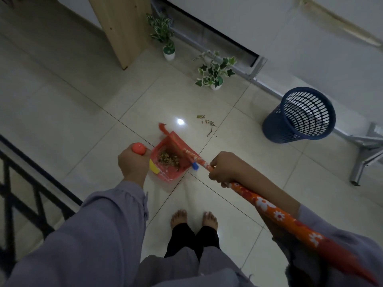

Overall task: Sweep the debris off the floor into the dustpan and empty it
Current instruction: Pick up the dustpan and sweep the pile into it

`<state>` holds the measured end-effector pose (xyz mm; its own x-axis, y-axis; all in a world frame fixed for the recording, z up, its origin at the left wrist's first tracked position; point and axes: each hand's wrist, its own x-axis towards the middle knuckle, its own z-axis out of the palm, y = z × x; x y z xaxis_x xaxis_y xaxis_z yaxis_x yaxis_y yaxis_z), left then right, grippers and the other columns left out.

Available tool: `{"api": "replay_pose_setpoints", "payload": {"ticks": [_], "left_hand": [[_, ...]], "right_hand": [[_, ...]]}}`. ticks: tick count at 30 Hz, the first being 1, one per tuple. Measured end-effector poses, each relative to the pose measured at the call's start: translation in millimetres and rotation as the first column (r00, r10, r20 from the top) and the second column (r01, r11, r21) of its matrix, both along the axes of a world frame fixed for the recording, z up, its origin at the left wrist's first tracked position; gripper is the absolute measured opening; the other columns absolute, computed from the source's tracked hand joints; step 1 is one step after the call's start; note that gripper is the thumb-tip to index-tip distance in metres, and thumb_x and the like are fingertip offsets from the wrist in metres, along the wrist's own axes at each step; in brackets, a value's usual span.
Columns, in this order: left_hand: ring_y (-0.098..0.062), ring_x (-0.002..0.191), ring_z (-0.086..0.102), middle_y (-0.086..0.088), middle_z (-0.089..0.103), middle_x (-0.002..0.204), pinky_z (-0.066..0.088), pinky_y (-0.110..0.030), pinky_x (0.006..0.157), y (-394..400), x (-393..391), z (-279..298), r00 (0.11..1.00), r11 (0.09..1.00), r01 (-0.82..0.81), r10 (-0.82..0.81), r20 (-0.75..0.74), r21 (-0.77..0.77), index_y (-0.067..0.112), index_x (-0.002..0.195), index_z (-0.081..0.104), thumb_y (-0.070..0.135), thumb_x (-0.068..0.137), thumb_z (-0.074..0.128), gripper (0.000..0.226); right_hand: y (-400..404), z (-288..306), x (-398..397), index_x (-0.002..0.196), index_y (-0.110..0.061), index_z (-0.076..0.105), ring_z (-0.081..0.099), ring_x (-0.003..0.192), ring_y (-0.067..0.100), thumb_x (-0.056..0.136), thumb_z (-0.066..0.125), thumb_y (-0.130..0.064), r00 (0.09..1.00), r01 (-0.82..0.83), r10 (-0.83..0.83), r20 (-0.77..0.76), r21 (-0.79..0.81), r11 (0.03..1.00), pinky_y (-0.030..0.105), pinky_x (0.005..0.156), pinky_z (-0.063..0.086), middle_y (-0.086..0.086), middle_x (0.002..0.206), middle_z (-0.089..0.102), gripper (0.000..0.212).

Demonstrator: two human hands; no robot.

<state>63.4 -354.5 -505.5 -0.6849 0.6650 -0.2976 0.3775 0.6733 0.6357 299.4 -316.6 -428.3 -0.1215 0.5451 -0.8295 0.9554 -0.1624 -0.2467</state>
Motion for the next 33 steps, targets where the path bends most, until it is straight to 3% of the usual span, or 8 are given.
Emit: {"api": "replay_pose_setpoints", "payload": {"ticks": [4,8,10,16,20,24,29,33], "left_hand": [[-0.036,0.088,0.066,-0.019,0.073,0.089,0.055,-0.042,0.083,8.3,-5.4,-1.7,0.998,0.998,0.060,-0.061,0.005,0.018,0.008,0.092,0.074,0.017,0.075,0.074,0.019],[-0.033,0.086,0.066,-0.017,0.073,0.087,0.052,-0.035,0.078,9.8,-5.6,-10.4,0.996,0.997,0.074,-0.075,0.046,0.014,0.009,0.090,0.073,0.013,0.075,0.073,0.016],[-0.032,0.084,0.066,-0.016,0.072,0.085,0.052,-0.034,0.077,8.1,-5.9,-15.1,0.996,0.998,0.066,-0.067,0.062,0.019,0.010,0.087,0.073,0.013,0.073,0.073,0.014],[-0.034,0.085,0.066,-0.015,0.072,0.086,0.055,-0.038,0.080,5.0,1.7,-18.4,0.996,0.999,0.047,-0.046,0.082,0.000,0.010,0.088,0.073,0.015,0.073,0.075,0.016],[-0.034,0.085,0.066,-0.016,0.073,0.087,0.055,-0.038,0.080,10.3,5.9,-8.5,0.996,0.998,0.043,-0.046,0.080,0.034,0.010,0.089,0.074,0.016,0.075,0.075,0.016],[-0.033,0.083,0.067,-0.015,0.072,0.084,0.053,-0.035,0.076,22.4,14.1,3.1,0.994,0.998,0.014,-0.020,0.105,0.064,0.012,0.087,0.073,0.018,0.074,0.075,0.014],[-0.032,0.085,0.066,-0.015,0.072,0.087,0.047,-0.028,0.074,49.1,37.0,5.6,0.995,0.995,0.041,-0.049,0.084,0.092,0.009,0.089,0.073,0.019,0.076,0.076,0.016],[-0.031,0.087,0.065,-0.015,0.072,0.091,0.041,-0.025,0.073,64.3,60.2,-5.4,0.995,0.996,0.076,-0.079,0.062,0.050,0.009,0.092,0.072,0.023,0.078,0.075,0.020]], "right_hand": [[26.6,3.2,3.2,0.108,0.000,0.065,0.064,0.046,0.011,0.082,0.063,-0.013,0.998,0.053,-0.054,0.011,0.094,0.994,0.030,0.064,0.061,0.007,0.072,0.071,0.029],[33.2,-6.9,-4.0,0.084,-0.002,0.059,0.058,0.038,0.010,0.082,0.058,-0.008,0.998,0.052,-0.057,0.036,0.135,0.989,0.020,0.043,0.049,0.005,0.064,0.063,0.006],[26.6,-15.3,-10.3,0.071,-0.006,0.054,0.054,0.031,0.007,0.082,0.057,-0.006,0.999,0.026,-0.031,0.040,0.120,0.992,0.017,0.038,0.041,0.003,0.060,0.058,0.011],[8.3,-23.5,-18.0,0.095,0.003,0.069,0.062,0.043,0.013,0.080,0.060,-0.010,0.999,0.029,-0.030,-0.034,-0.014,0.999,0.029,0.061,0.059,0.008,0.068,0.069,0.022],[22.4,-6.8,1.2,0.108,0.001,0.068,0.058,0.036,0.008,0.081,0.064,-0.013,0.995,0.092,-0.091,-0.035,0.026,0.995,0.021,0.045,0.053,0.007,0.068,0.069,0.031],[39.4,3.2,29.3,0.107,0.001,0.069,0.065,0.047,0.013,0.080,0.065,-0.014,0.988,0.150,-0.153,0.019,0.113,0.982,0.029,0.060,0.060,0.008,0.070,0.071,0.031],[60.6,5.2,55.1,0.094,-0.001,0.066,0.064,0.045,0.014,0.078,0.063,-0.013,0.978,0.160,-0.183,0.100,0.200,0.967,0.020,0.043,0.048,0.008,0.073,0.069,0.020],[64.2,-6.1,57.2,0.097,0.000,0.062,0.069,0.065,0.023,0.079,0.059,-0.009,0.978,0.099,-0.134,0.161,0.212,0.972,0.025,0.047,0.048,0.009,0.076,0.065,0.021]]}}
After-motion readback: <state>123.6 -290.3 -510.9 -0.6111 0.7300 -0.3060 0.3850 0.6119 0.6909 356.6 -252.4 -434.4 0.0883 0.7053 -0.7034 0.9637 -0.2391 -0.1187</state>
